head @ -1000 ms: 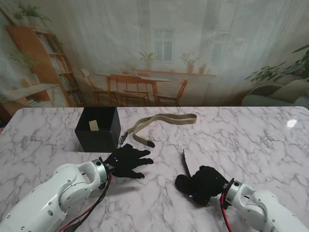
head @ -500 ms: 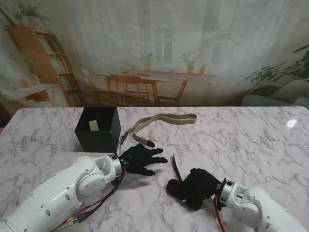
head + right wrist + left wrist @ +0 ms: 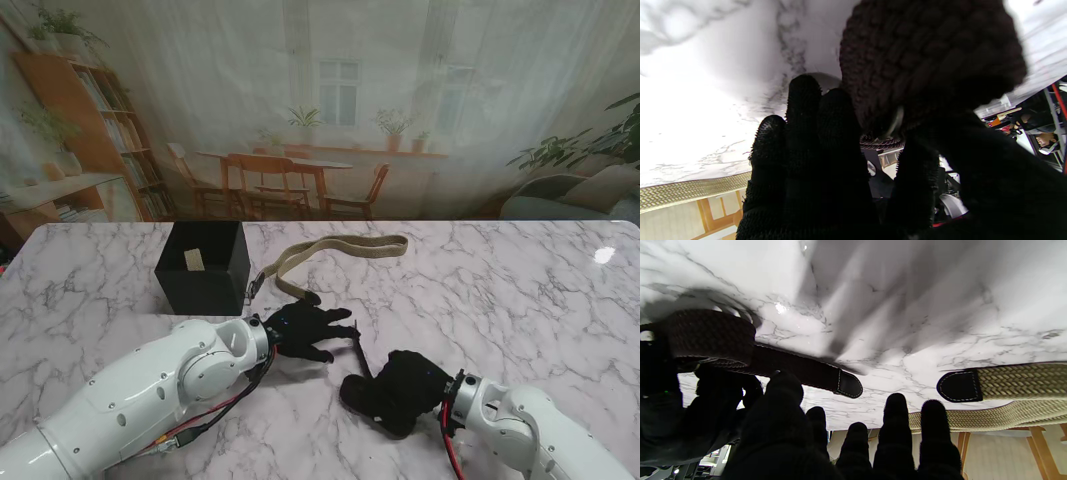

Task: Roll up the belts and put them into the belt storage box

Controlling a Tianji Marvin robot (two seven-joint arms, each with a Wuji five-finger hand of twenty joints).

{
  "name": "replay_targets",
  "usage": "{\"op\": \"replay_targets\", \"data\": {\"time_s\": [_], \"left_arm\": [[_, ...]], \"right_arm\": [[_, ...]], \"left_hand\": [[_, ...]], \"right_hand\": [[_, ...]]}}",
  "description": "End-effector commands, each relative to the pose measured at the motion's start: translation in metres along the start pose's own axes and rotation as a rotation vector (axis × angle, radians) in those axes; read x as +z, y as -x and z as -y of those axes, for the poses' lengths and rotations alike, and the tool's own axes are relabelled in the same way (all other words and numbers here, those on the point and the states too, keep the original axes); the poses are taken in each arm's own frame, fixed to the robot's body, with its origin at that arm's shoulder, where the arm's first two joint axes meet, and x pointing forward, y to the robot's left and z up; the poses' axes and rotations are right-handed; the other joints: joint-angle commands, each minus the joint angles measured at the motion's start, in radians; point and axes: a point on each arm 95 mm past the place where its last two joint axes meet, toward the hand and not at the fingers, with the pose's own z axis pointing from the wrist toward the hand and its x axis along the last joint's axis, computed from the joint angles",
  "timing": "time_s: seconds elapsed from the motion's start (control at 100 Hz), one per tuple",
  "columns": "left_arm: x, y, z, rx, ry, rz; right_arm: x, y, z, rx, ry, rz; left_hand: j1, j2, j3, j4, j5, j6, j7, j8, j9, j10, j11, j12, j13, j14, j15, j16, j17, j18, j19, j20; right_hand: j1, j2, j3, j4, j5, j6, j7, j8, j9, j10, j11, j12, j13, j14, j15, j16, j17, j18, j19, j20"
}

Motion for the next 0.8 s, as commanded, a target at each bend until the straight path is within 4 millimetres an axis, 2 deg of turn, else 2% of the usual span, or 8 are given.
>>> {"op": "replay_targets", "data": {"time_s": [0.0,0.22,0.34,0.53,0.65,0.79], "left_arm": [[0.008,-0.002,0.006,-0.006,-0.003,0.005],[0.019,-0.005,0.007,0.025,0.047,-0.011],[0.024,-0.006,0.005,0.013,0.063,-0.016],[0.03,-0.005,-0.001,0.019,0.098,-0.021],[0.035,-0.004,-0.007,0.011,0.112,-0.018],[0.039,-0.003,-0.011,0.011,0.111,-0.016]], "right_arm": [[-0.001,-0.002,0.011,0.001,-0.036,-0.007],[-0.002,-0.004,0.012,0.002,-0.035,-0.015],[-0.003,-0.004,0.014,0.001,-0.035,-0.014],[-0.004,-0.005,0.013,0.001,-0.025,-0.009],[-0.004,-0.005,0.013,0.0,-0.02,-0.011],[-0.004,-0.006,0.013,-0.001,-0.02,-0.009]], "left_hand": [[0.058,0.012,0.017,0.014,-0.048,-0.027,-0.022,-0.017,-0.048,-0.021,0.0,-0.014,-0.027,-0.019,-0.025,-0.016,-0.011,-0.016,-0.024,-0.012],[0.079,-0.002,0.02,0.012,-0.049,-0.036,-0.029,-0.03,-0.055,-0.018,-0.008,-0.019,-0.021,-0.027,-0.016,-0.014,-0.005,-0.023,-0.005,-0.003],[0.07,-0.015,0.016,0.012,-0.009,-0.052,0.014,-0.006,-0.048,-0.017,0.0,-0.015,-0.014,-0.031,-0.008,-0.007,-0.006,-0.024,0.014,0.009],[0.044,-0.03,0.017,0.011,0.127,-0.071,0.234,0.175,-0.038,0.018,0.044,0.026,-0.008,-0.023,0.009,0.018,-0.003,-0.026,0.047,0.03],[0.043,-0.058,0.026,0.007,0.125,-0.085,0.337,0.309,-0.033,0.018,0.055,0.045,-0.006,-0.023,0.023,0.034,0.001,-0.032,0.069,0.043],[0.085,-0.12,0.038,0.003,0.151,-0.097,0.542,0.487,0.016,0.02,0.132,0.117,0.018,-0.027,0.056,0.068,0.017,-0.038,0.122,0.07]], "right_hand": [[0.003,-0.053,0.048,0.018,0.092,0.046,0.153,0.023,-0.015,-0.209,-0.095,-0.013,-0.046,-0.161,-0.117,-0.06,-0.016,-0.038,0.007,0.005],[0.003,-0.054,0.049,0.017,0.095,0.042,0.151,0.019,-0.012,-0.211,-0.108,-0.013,-0.05,-0.164,-0.12,-0.062,-0.021,-0.039,0.003,0.005],[0.003,-0.053,0.048,0.015,0.096,0.042,0.15,0.018,-0.01,-0.211,-0.113,-0.012,-0.05,-0.165,-0.121,-0.063,-0.023,-0.038,0.001,0.005],[0.006,-0.053,0.047,0.014,0.095,0.043,0.15,0.017,-0.009,-0.209,-0.117,-0.01,-0.05,-0.163,-0.121,-0.064,-0.025,-0.035,-0.001,0.005],[0.006,-0.052,0.046,0.014,0.095,0.042,0.15,0.017,-0.009,-0.209,-0.119,-0.009,-0.051,-0.165,-0.122,-0.064,-0.026,-0.035,-0.002,0.005],[0.006,-0.052,0.044,0.012,0.094,0.042,0.149,0.017,-0.009,-0.21,-0.121,-0.008,-0.052,-0.165,-0.122,-0.065,-0.028,-0.033,-0.003,0.005]]}}
